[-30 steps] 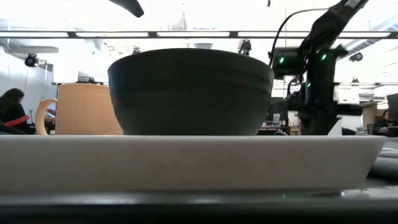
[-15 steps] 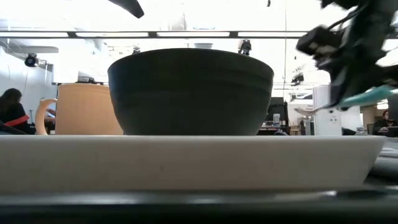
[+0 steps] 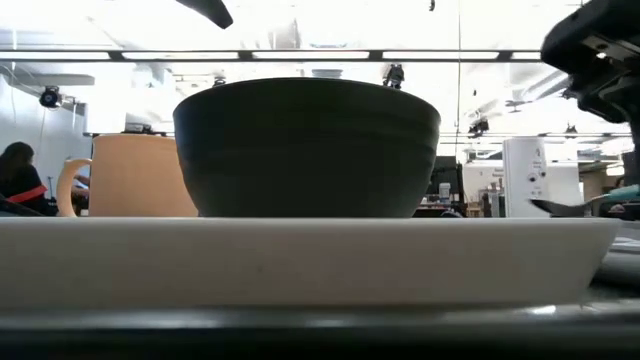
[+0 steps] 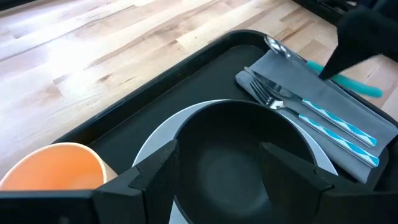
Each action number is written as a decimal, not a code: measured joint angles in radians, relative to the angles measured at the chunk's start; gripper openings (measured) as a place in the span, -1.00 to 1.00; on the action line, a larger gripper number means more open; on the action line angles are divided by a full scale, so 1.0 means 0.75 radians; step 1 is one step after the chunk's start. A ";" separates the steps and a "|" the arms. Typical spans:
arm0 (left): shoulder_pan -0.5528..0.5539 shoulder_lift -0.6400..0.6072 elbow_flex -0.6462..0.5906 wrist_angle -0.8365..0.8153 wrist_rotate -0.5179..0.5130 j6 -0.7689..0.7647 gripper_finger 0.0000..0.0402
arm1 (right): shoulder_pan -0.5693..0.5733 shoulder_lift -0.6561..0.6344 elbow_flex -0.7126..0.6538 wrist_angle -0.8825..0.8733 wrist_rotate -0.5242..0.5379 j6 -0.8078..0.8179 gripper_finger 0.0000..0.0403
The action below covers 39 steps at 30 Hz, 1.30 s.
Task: Set up tray
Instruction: Put the blue spoon on the right of the knife on the black serving tray
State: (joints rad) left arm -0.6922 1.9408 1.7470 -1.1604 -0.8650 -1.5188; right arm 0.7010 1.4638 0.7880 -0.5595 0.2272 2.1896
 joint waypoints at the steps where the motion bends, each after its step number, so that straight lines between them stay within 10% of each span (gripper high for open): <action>1: 0.000 0.000 0.000 0.000 0.001 -0.001 -0.01 | 0.000 0.036 0.029 -0.003 0.002 -0.017 -0.73; 39: -0.004 0.000 -0.001 0.015 0.099 -0.002 -0.01 | 0.005 0.323 0.293 -0.108 -0.126 -0.036 -0.58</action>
State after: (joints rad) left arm -0.6949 1.9408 1.7466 -1.1488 -0.7906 -1.5200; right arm 0.7044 1.7058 1.0080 -0.6408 0.1323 2.1627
